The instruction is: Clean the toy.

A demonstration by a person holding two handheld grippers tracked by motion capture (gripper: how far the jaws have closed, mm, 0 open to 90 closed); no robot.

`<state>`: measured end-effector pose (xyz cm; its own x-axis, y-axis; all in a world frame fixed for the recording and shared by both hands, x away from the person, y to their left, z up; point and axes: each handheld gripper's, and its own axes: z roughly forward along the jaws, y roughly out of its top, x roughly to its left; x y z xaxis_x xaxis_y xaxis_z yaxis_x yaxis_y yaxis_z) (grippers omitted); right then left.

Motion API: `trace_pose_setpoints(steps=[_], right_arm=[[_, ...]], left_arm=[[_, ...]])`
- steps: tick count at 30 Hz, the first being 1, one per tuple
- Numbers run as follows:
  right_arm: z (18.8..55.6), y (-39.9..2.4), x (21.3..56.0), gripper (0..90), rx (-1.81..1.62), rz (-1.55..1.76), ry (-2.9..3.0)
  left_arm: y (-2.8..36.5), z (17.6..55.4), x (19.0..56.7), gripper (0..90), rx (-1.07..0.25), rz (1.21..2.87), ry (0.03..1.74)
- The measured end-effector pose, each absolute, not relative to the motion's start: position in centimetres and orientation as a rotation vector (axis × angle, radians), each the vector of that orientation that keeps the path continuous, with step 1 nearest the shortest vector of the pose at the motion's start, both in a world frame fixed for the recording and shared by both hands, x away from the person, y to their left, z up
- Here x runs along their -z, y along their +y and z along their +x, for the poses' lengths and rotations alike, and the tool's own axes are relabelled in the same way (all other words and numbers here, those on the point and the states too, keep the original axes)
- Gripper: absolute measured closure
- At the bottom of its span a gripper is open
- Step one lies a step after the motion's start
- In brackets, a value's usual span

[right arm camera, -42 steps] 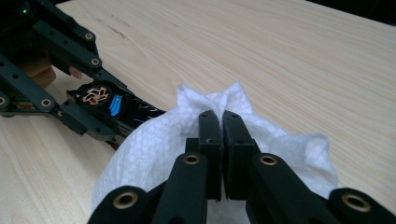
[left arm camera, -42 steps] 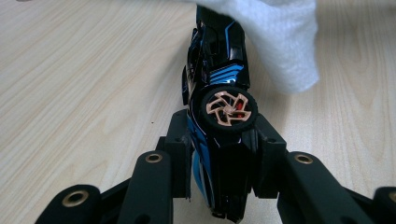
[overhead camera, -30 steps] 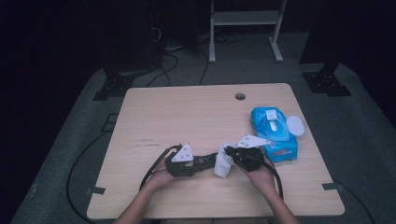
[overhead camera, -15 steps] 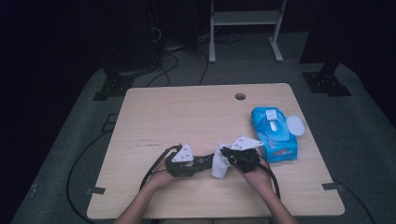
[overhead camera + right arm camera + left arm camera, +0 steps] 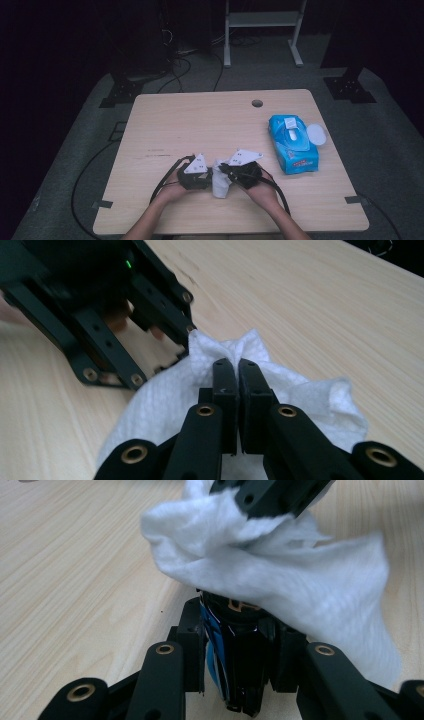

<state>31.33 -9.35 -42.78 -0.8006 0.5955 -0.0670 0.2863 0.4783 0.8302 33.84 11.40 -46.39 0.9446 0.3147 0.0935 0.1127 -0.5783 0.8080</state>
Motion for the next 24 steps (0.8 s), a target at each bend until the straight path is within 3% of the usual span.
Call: trace_pose_setpoints(steps=[9, 24], right_arm=[[31.9, -15.3, 43.3, 87.3, -1.274, 0.957, 2.277], [31.9, -14.3, 43.1, 87.3, -1.253, 0.938, 2.282]], left_arm=[[11.4, 33.9, 46.4, 65.8, -0.286, 2.190, 0.296], [11.4, 33.9, 46.5, 65.7, -0.282, 2.177, 0.302]])
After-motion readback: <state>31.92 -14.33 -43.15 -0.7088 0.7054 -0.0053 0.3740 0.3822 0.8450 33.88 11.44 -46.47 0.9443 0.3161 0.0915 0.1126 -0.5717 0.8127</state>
